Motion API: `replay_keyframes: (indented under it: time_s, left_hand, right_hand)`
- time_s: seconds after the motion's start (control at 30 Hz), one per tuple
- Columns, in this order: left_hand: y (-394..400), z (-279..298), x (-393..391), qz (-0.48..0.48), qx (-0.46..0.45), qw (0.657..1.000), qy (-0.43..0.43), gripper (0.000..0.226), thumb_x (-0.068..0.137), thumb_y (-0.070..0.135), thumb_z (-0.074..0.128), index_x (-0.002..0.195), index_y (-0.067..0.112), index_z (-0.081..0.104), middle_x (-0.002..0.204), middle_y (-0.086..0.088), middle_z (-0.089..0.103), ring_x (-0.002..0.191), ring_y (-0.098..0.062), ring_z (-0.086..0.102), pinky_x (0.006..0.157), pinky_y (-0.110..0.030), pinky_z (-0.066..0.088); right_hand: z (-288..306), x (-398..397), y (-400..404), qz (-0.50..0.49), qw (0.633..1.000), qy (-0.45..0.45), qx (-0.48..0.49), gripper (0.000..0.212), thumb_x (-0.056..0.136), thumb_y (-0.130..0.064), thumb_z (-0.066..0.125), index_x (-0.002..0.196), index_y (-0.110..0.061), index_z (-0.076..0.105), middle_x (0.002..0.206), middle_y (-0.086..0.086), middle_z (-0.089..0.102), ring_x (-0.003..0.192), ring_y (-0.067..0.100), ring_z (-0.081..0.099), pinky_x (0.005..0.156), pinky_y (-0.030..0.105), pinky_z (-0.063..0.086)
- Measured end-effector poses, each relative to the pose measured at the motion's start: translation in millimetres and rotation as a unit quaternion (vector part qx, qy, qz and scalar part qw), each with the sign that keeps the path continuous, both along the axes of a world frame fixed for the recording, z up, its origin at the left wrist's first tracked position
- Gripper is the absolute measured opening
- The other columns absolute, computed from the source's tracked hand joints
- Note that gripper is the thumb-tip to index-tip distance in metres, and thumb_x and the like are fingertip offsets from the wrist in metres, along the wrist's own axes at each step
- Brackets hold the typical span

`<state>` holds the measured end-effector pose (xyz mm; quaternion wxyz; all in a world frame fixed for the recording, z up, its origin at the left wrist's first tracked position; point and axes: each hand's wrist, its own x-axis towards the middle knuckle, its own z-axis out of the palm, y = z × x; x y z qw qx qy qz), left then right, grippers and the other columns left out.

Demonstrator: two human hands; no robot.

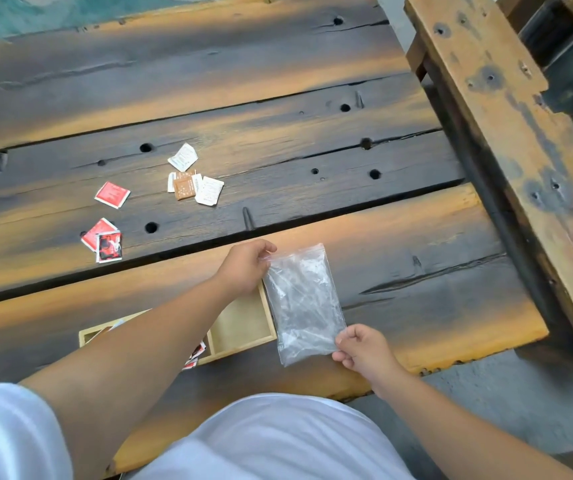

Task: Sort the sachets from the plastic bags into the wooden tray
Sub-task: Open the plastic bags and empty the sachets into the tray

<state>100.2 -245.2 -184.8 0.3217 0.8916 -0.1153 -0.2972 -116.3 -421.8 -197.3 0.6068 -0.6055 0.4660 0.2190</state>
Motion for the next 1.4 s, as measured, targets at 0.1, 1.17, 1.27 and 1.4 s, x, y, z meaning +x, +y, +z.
replay_keyframes:
  time_s: [0.1,1.17,1.27,1.4]
  left_hand:
    - [-3,-5,2,-0.010,0.009,1.000,-0.006,0.030,0.091,0.003,0.060,0.120,0.011,0.065,0.112,-0.001,0.062,0.101,-0.011,0.054,0.087,-0.015,0.036]
    - [153,58,-64,0.036,0.127,0.984,-0.120,0.082,0.089,0.056,0.050,0.155,0.025,0.011,0.165,-0.005,0.005,0.151,-0.021,0.006,0.120,-0.041,0.019]
    - [181,69,-77,0.064,0.124,0.982,-0.129,0.084,0.090,0.057,0.049,0.155,0.024,0.008,0.165,-0.004,0.005,0.151,-0.019,0.004,0.121,-0.041,0.018]
    - [219,75,-95,0.073,0.159,0.976,-0.130,0.085,0.089,0.064,0.043,0.155,0.025,0.006,0.165,-0.006,0.003,0.152,-0.022,0.001,0.121,-0.046,0.017]
  right_hand:
    - [-4,2,1,0.004,1.000,0.017,-0.013,0.010,0.090,-0.008,0.063,0.081,-0.008,0.060,0.062,0.005,0.068,0.066,0.016,0.068,0.058,0.026,0.051]
    - [51,70,75,0.422,0.819,-0.122,-0.370,0.083,0.084,-0.061,0.058,0.152,-0.029,0.023,0.165,0.003,0.009,0.151,0.025,0.008,0.119,0.045,0.020]
    - [61,81,109,0.474,0.779,-0.161,-0.376,0.085,0.083,-0.064,0.057,0.153,-0.031,0.021,0.165,0.004,0.006,0.152,0.025,0.003,0.121,0.043,0.014]
    - [73,92,150,0.535,0.727,-0.181,-0.389,0.087,0.082,-0.069,0.051,0.154,-0.034,0.016,0.166,0.002,-0.003,0.152,0.026,-0.004,0.120,0.046,0.013]
